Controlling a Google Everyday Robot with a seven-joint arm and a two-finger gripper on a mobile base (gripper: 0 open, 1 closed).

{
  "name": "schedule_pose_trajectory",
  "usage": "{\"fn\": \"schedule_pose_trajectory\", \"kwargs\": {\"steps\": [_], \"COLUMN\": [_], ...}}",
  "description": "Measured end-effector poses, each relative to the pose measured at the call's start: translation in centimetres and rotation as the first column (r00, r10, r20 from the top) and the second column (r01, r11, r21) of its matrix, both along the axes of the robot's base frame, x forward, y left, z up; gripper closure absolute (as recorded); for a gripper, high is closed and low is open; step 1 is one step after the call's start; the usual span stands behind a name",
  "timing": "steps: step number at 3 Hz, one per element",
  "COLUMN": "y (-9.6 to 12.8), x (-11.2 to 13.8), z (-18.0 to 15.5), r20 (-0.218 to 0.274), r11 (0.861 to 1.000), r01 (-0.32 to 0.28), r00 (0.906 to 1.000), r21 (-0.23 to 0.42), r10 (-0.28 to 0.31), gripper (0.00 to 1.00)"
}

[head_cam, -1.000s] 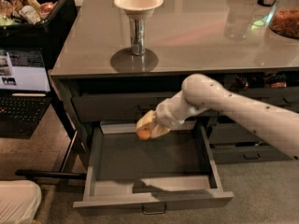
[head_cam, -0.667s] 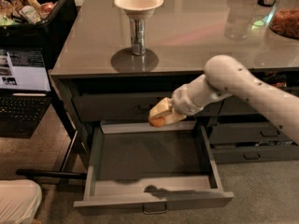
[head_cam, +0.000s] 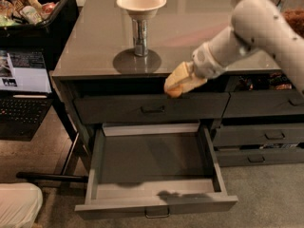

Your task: Pick orange from middle drawer and place on counter

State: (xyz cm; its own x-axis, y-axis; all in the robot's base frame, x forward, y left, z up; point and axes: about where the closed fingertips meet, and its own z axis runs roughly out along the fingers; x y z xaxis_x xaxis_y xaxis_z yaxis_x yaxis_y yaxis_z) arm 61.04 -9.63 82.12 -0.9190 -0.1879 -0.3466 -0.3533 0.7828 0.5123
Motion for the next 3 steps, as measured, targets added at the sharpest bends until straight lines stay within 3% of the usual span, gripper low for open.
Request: {"fn": "schedule_pose_trajectory", "kwargs": {"steps": [1,3], "y": [-1.6,-4.5], "x": [2.1,6.4], "z": [4.5,12.2], "r20": [0.003,0.078], "r11": [0.999,0.989], "r01": [0.009,0.143], "r00": [1.0000,0.9871], "r21": [-0.046,-0.031], "r10": [-0.009,-0.140], "gripper": [1.00,1.00]}}
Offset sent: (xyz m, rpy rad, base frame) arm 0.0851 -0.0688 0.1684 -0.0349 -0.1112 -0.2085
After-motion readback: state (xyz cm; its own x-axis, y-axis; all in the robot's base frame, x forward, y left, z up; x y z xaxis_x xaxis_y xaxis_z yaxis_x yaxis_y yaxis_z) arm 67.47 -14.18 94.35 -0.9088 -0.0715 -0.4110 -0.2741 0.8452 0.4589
